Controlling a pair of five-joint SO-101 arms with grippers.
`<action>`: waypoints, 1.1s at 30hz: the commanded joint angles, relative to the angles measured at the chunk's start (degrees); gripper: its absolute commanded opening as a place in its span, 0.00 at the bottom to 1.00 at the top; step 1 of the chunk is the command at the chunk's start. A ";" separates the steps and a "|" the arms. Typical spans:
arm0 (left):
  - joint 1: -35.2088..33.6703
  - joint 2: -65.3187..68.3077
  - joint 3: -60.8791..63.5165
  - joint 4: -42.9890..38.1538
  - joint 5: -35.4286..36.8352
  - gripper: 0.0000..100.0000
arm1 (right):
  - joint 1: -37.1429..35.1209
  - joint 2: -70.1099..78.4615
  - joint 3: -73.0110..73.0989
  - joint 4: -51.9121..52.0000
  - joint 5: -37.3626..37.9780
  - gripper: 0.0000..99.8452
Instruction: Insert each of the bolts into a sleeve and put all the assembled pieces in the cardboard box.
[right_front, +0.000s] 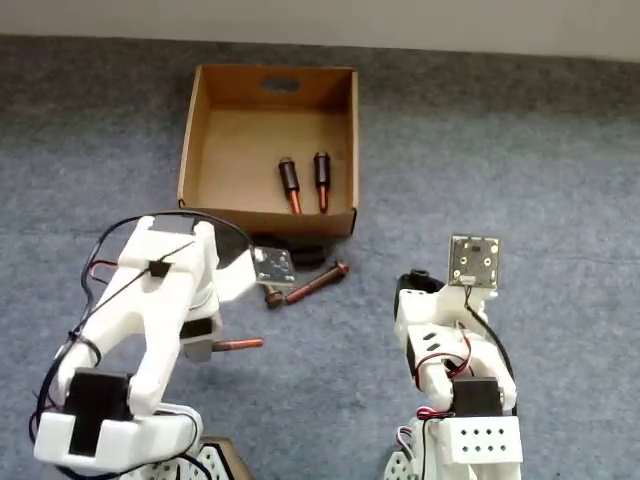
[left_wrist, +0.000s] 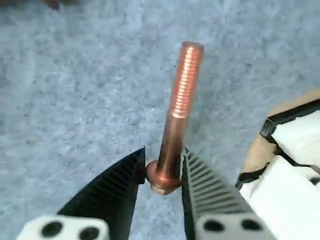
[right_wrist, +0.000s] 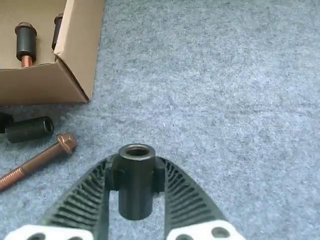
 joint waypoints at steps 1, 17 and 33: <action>-0.66 2.07 -0.04 -3.34 1.23 0.18 | 0.40 -0.66 -0.40 -0.13 -0.62 0.01; -1.71 -0.04 -11.65 -1.41 22.15 0.15 | 0.40 -0.66 -0.40 -0.22 -0.62 0.01; 0.66 -33.80 14.81 -1.32 64.09 0.23 | 0.40 -0.66 -0.31 -0.22 -0.53 0.01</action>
